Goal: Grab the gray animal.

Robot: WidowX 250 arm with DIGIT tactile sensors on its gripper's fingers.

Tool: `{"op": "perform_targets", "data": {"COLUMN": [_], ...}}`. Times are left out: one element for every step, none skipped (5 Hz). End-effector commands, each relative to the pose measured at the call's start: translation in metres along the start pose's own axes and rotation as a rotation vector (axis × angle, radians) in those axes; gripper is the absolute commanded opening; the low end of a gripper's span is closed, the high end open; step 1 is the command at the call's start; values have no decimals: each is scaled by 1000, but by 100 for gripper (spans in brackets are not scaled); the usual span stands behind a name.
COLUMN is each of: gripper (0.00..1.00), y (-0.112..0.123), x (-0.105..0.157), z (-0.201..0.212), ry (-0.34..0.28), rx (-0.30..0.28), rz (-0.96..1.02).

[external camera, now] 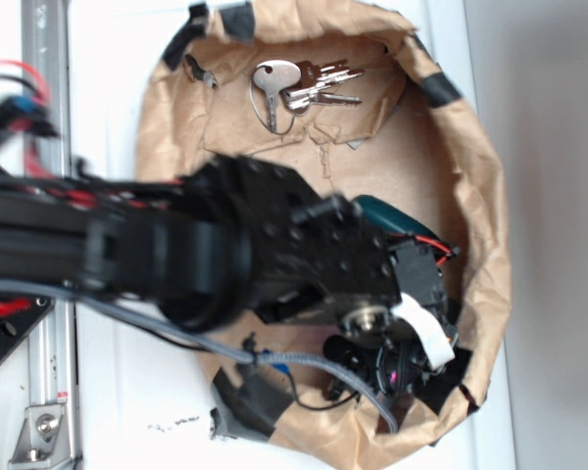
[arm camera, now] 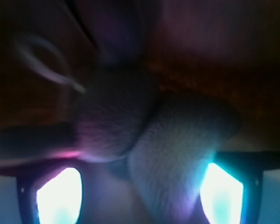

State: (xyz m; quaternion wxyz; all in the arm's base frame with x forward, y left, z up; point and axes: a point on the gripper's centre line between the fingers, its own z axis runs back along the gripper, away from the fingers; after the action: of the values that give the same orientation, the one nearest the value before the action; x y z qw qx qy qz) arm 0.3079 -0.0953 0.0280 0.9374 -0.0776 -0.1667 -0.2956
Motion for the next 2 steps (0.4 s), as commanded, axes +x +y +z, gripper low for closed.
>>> {"op": "perform_targets", "data": {"gripper": [0,0], "y": [3,10], "x": [35,32], "z": [0,15], "ry": [-44,-38], "rx": [67,97], "rz": [30,85]}}
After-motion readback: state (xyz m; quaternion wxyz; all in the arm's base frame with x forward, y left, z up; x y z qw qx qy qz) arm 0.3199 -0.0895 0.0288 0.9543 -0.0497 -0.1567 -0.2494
